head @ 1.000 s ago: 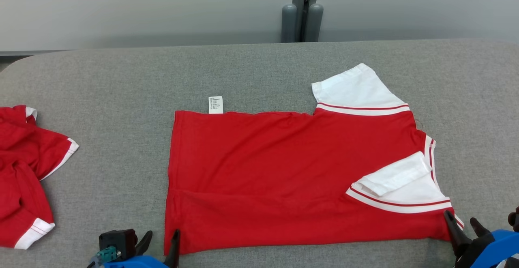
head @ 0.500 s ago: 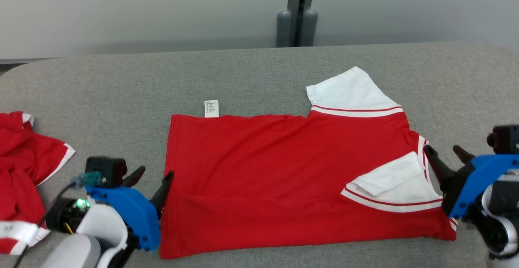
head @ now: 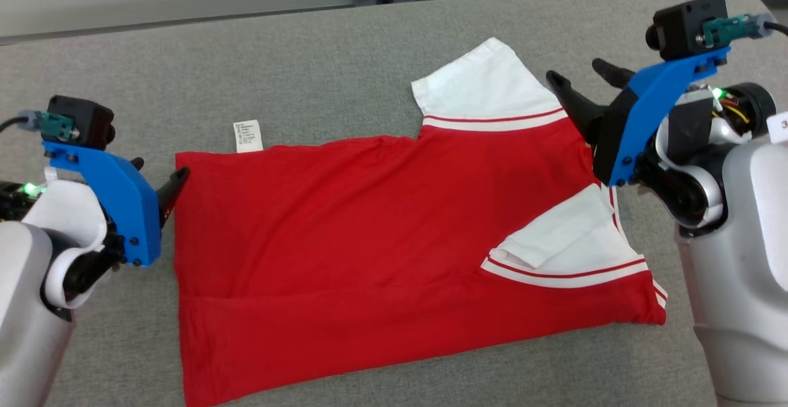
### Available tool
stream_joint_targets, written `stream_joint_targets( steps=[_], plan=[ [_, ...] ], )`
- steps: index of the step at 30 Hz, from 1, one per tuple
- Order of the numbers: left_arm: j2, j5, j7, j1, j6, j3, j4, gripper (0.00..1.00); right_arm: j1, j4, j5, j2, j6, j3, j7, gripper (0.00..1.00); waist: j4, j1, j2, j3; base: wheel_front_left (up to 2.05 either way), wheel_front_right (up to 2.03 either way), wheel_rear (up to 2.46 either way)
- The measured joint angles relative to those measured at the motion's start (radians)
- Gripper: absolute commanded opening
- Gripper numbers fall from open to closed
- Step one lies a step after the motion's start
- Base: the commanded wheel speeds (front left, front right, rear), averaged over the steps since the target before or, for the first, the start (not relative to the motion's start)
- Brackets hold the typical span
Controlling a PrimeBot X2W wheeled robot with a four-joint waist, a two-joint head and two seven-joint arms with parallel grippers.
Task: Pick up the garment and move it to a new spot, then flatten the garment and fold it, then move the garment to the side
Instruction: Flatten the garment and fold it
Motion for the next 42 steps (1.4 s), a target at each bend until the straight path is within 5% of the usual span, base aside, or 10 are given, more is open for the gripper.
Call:
stream_joint_targets(
  steps=[23, 24, 25, 30, 42],
  plan=[
    [0.064, -0.077, 0.181, -0.155, 0.011, 0.013, 0.077, 1.0, -0.254, 0.227, 0.079, -0.009, 0.0, 0.113, -0.154, 1.0, -0.076, -0.0001, 0.0, 0.197, 0.0, 0.0, 0.0],
    [0.065, -0.095, 0.224, -0.161, 0.012, 0.01, 0.067, 0.35, -0.261, 0.236, 0.081, -0.016, 0.0, 0.11, -0.157, 1.0, -0.072, 0.0, 0.0, 0.201, 0.0, 0.0, 0.0],
    [0.066, -0.105, 0.244, -0.16, 0.014, 0.008, 0.058, 0.0, -0.263, 0.24, 0.081, -0.021, 0.0, 0.108, -0.157, 1.0, -0.069, -0.0001, 0.0, 0.202, 0.0, 0.0, 0.0],
    [0.05, -0.139, 0.277, -0.137, 0.013, -0.001, -0.009, 0.0, -0.289, 0.265, 0.074, -0.035, 0.0, 0.085, -0.146, 1.0, -0.038, -0.0001, 0.0, 0.21, 0.0, 0.0, 0.0],
    [-0.023, -0.12, 0.154, -0.139, -0.018, -0.08, -0.111, 0.0, -0.425, 0.434, -0.113, -0.087, 0.0, 0.012, -0.057, 1.0, 0.096, -0.0001, 0.0, 0.257, 0.0, 0.0, 0.0]
  ],
)
